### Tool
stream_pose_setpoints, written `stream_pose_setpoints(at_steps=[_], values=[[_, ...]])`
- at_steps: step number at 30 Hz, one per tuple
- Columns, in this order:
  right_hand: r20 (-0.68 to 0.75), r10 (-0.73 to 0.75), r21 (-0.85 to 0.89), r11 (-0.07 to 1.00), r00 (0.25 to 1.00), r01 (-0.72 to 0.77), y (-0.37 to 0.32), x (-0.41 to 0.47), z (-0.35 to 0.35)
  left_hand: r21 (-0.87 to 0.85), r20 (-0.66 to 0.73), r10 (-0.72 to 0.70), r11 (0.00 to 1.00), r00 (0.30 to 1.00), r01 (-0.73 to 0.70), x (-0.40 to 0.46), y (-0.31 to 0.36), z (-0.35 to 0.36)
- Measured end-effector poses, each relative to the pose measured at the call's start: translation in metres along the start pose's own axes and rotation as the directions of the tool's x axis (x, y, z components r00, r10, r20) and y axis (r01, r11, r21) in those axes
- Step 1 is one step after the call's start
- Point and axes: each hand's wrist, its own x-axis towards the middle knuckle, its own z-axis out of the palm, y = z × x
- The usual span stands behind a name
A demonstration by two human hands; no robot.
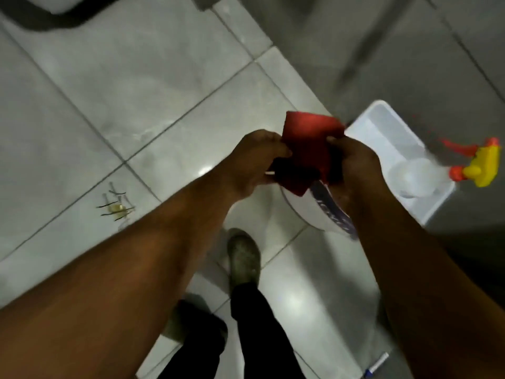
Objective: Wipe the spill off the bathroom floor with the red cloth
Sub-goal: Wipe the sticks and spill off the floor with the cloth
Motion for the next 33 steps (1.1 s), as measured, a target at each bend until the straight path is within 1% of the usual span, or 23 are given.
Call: stream_pose_setpoints(at_steps=[2, 4, 6, 9, 13, 15, 18, 20, 22, 24, 25, 26, 27, 28, 29, 30, 31, 32, 33], values=[[0.050, -0.030, -0.165, 0.985, 0.998, 0.038, 0.024, -0.016, 0.046, -0.093, -0.147, -0.041, 0.995, 0.988, 0.028, -0.027, -0.019, -0.045], [0.138, -0.040, -0.324, 0.942, 0.990, 0.083, 0.058, -0.034, 0.094, -0.166, -0.278, -0.090, 0.985, 0.956, 0.044, -0.057, -0.046, -0.096], [0.232, -0.009, -0.440, 0.891, 0.973, 0.113, 0.091, -0.050, 0.137, -0.197, -0.362, -0.122, 0.979, 0.924, 0.052, -0.087, -0.072, -0.141], [0.382, 0.033, -0.574, 0.792, 0.923, 0.209, 0.146, -0.073, 0.200, -0.273, -0.465, -0.135, 0.962, 0.875, 0.004, -0.125, -0.119, -0.205], [0.547, 0.047, -0.641, 0.666, 0.836, 0.382, 0.216, -0.088, 0.261, -0.328, -0.588, -0.151, 0.943, 0.795, -0.063, -0.146, -0.178, -0.268], [0.566, 0.068, -0.671, 0.617, 0.822, 0.411, 0.252, -0.082, 0.285, -0.324, -0.641, -0.159, 0.943, 0.751, -0.077, -0.143, -0.206, -0.294], [0.587, 0.070, -0.685, 0.574, 0.807, 0.449, 0.301, -0.065, 0.310, -0.320, -0.692, -0.154, 0.941, 0.705, -0.108, -0.124, -0.245, -0.327], [0.604, 0.059, -0.691, 0.537, 0.795, 0.484, 0.334, -0.045, 0.324, -0.322, -0.717, -0.159, 0.939, 0.678, -0.121, -0.101, -0.275, -0.348], [0.619, 0.054, -0.691, 0.513, 0.784, 0.510, 0.365, -0.021, 0.332, -0.310, -0.730, -0.153, 0.943, 0.666, -0.123, -0.076, -0.304, -0.365], [0.626, 0.059, -0.698, 0.487, 0.778, 0.525, 0.399, 0.007, 0.340, -0.246, -0.745, -0.118, 0.963, 0.656, -0.106, -0.049, -0.335, -0.382], [0.624, 0.073, -0.712, 0.463, 0.778, 0.528, 0.414, 0.021, 0.343, -0.161, -0.759, -0.086, 0.985, 0.646, -0.057, -0.037, -0.351, -0.392], [0.618, 0.088, -0.732, 0.429, 0.781, 0.530, 0.427, 0.033, 0.345, -0.030, -0.767, -0.043, 0.999, 0.640, 0.031, -0.028, -0.367, -0.401], [0.609, 0.093, -0.754, 0.376, 0.788, 0.538, 0.438, 0.046, 0.344, 0.125, -0.768, 0.006, 0.982, 0.641, 0.140, -0.021, -0.384, -0.411], [0.597, 0.061, -0.778, 0.290, 0.800, 0.558, 0.448, 0.058, 0.341, 0.273, -0.760, 0.051, 0.929, 0.648, 0.248, -0.016, -0.401, -0.420], [0.590, -0.016, -0.794, 0.169, 0.807, 0.584, 0.455, 0.067, 0.337, 0.388, -0.753, 0.089, 0.861, 0.652, 0.330, -0.014, -0.417, -0.430], [0.597, -0.113, -0.797, 0.034, 0.794, 0.603, 0.460, 0.074, 0.332, 0.462, -0.754, 0.122, 0.798, 0.645, 0.388, -0.014, -0.432, -0.440], [0.628, -0.195, -0.776, -0.086, 0.754, 0.624, 0.463, 0.075, 0.326, 0.506, -0.763, 0.156, 0.747, 0.627, 0.430, -0.017, -0.444, -0.448], [0.680, -0.230, -0.733, -0.181, 0.697, 0.656, 0.467, 0.074, 0.321, 0.530, -0.777, 0.189, 0.713, 0.601, 0.460, -0.020, -0.455, -0.457], [0.747, -0.218, -0.665, -0.253, 0.628, 0.703, 0.473, 0.071, 0.317, 0.541, -0.789, 0.217, 0.687, 0.574, 0.485, -0.023, -0.464, -0.464]])
